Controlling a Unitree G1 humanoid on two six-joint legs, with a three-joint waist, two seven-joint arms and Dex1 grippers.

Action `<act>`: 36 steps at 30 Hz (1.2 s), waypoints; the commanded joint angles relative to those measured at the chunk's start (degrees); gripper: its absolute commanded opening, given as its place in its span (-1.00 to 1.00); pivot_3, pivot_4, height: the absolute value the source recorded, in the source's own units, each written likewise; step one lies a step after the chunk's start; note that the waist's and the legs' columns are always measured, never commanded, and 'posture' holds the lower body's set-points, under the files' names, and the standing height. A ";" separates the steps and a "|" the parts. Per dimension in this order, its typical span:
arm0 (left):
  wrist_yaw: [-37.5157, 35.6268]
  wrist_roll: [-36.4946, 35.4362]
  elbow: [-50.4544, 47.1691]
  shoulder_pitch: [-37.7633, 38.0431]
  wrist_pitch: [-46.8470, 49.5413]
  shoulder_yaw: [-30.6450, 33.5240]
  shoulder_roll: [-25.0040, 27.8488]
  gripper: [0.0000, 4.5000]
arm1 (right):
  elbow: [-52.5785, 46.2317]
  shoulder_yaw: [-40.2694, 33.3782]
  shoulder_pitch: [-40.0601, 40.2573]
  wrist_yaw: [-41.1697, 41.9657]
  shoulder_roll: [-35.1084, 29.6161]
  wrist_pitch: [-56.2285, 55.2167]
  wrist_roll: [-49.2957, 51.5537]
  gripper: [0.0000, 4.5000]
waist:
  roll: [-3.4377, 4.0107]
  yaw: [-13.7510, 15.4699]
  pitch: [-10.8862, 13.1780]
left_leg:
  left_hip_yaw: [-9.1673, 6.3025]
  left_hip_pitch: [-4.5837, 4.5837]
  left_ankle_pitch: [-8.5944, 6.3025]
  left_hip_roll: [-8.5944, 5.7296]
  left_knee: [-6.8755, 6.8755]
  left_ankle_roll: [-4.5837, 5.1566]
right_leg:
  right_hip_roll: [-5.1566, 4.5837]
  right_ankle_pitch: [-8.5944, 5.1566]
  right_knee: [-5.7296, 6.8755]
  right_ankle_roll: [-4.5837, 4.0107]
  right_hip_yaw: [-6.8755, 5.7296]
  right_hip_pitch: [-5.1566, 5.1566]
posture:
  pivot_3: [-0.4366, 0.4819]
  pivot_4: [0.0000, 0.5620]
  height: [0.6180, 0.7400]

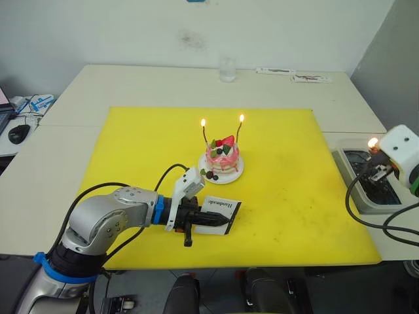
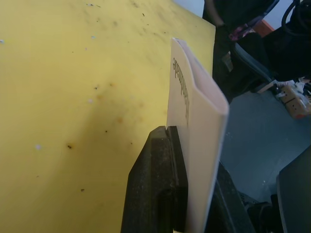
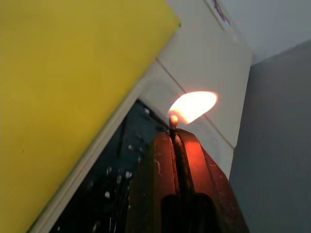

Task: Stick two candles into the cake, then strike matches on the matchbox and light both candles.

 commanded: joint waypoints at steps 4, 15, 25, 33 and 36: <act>0.21 0.69 -0.37 -0.96 -0.97 -0.87 -1.76 -1.00 | 2.58 -1.93 1.24 -3.59 -1.14 -2.26 0.45 -0.57 | 0.00 -0.12 0.00 | 0.03 0.01 0.00 -0.01 0.03 0.01 | 0.00 0.01 0.00 0.00 0.03 0.01 | -0.05 -0.47 1.00; 1.11 0.31 -0.65 -0.44 -0.54 -0.07 -1.98 -1.00 | 6.34 -1.88 3.40 -5.13 -4.54 -8.40 -0.46 0.99 | 0.01 -0.10 0.00 | 0.03 -0.01 0.00 -0.01 0.02 0.01 | 0.00 0.09 -0.02 0.15 0.03 0.01 | -0.05 -0.47 1.00; 1.70 -0.20 -1.46 0.18 -0.35 0.04 -2.02 -1.00 | 11.98 4.03 7.76 -2.97 -15.47 -32.55 -5.30 0.99 | 0.06 -0.31 -0.03 | 0.08 0.04 0.00 -0.02 0.03 0.01 | -0.01 0.00 -0.01 0.01 0.08 0.02 | -0.05 -0.47 1.00; 1.66 -0.30 -1.74 0.24 -0.37 0.12 -1.71 -1.00 | 12.54 5.63 5.58 -2.07 -13.05 -33.87 -2.83 0.99 | 0.06 -0.50 -0.03 | 0.08 0.03 0.01 -0.02 0.04 0.01 | -0.01 0.02 -0.02 0.03 0.10 0.04 | -0.05 -0.47 1.00; 1.40 -1.23 -2.57 0.82 0.45 0.81 -0.83 -1.00 | 10.95 3.51 6.06 -1.56 -12.19 -30.43 -1.76 0.99 | 0.06 -0.48 -0.03 | 0.07 0.03 0.01 -0.02 0.04 0.00 | -0.01 0.07 -0.01 0.12 0.10 0.04 | -0.05 -0.47 1.00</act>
